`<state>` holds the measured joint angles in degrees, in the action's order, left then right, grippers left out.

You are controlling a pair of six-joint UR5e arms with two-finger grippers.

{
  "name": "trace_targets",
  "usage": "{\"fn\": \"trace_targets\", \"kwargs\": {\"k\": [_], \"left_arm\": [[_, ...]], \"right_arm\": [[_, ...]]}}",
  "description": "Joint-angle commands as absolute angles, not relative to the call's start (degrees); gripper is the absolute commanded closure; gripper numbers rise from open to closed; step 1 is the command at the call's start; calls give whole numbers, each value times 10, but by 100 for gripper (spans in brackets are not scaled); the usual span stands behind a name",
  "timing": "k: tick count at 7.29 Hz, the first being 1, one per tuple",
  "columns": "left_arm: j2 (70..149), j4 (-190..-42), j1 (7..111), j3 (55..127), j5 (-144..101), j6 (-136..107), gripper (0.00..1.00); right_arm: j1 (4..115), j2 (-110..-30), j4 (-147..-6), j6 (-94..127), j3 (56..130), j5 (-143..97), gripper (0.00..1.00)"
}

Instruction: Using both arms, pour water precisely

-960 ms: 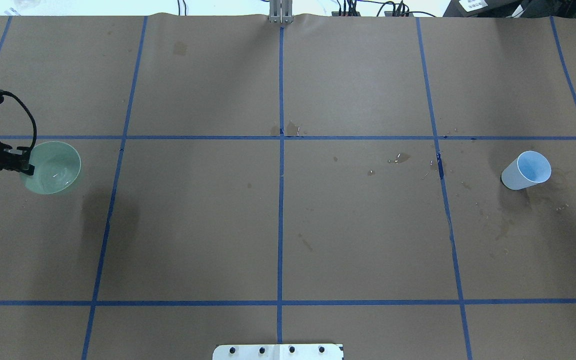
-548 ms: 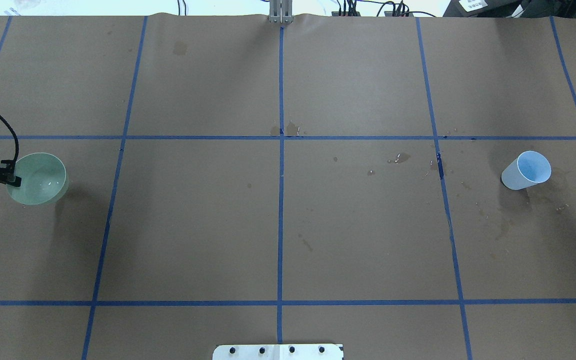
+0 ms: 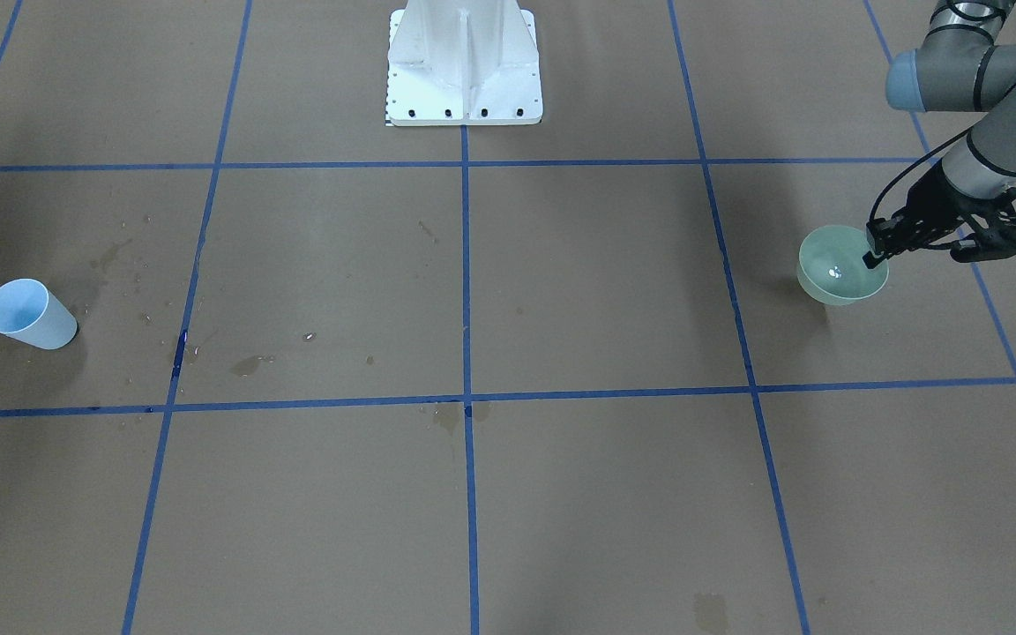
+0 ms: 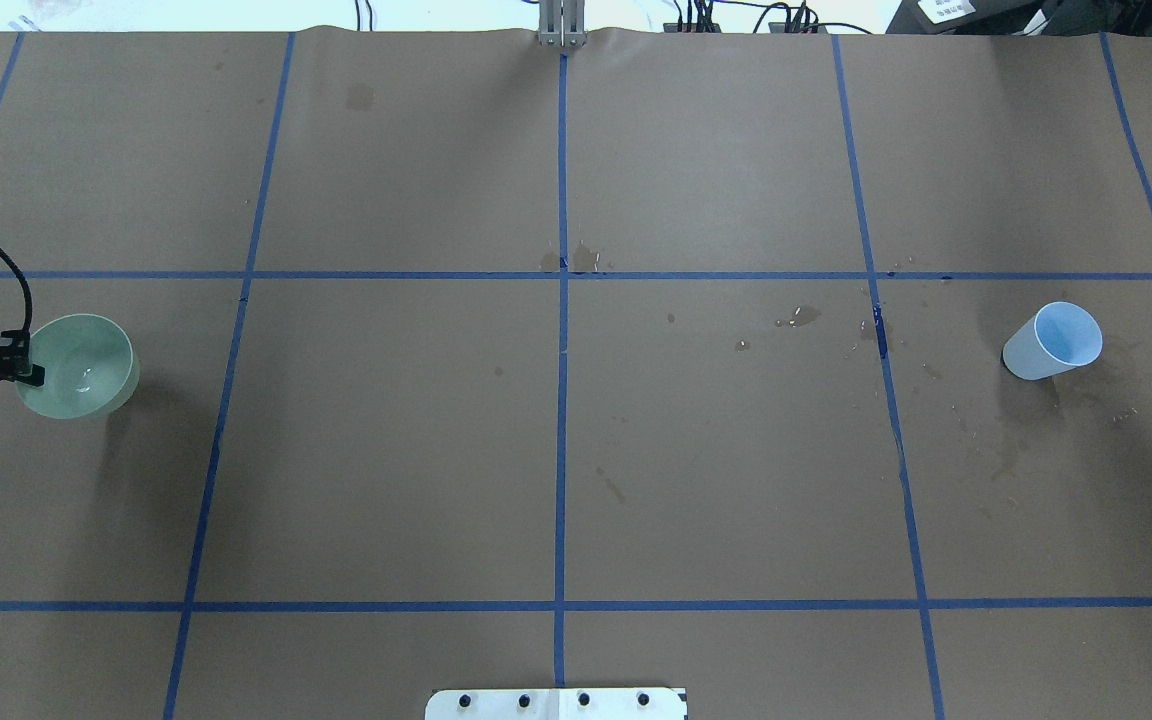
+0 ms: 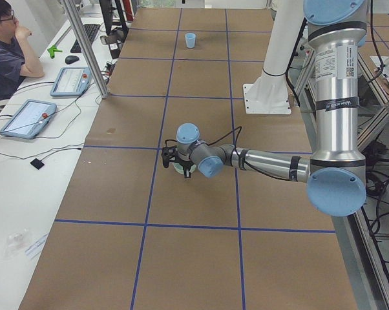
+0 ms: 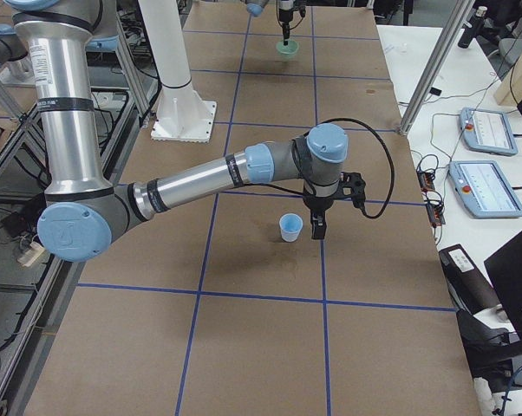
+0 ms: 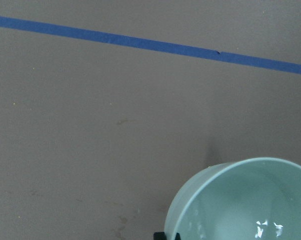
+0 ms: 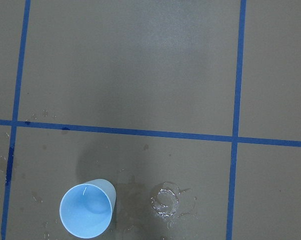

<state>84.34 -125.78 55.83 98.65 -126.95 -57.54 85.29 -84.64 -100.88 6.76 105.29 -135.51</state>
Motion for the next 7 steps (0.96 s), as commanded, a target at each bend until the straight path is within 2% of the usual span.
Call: {"fn": "trace_targets", "kwargs": {"k": [1, 7], "left_arm": [[845, -1259, 536, 987, -1268, -592, 100], [843, -1254, 513, 979, -1259, -591, 100]], "right_arm": [[852, -846, -1009, 68, 1052, -1355, 1], [852, -847, -1009, 68, 1049, -1355, 1]]}}
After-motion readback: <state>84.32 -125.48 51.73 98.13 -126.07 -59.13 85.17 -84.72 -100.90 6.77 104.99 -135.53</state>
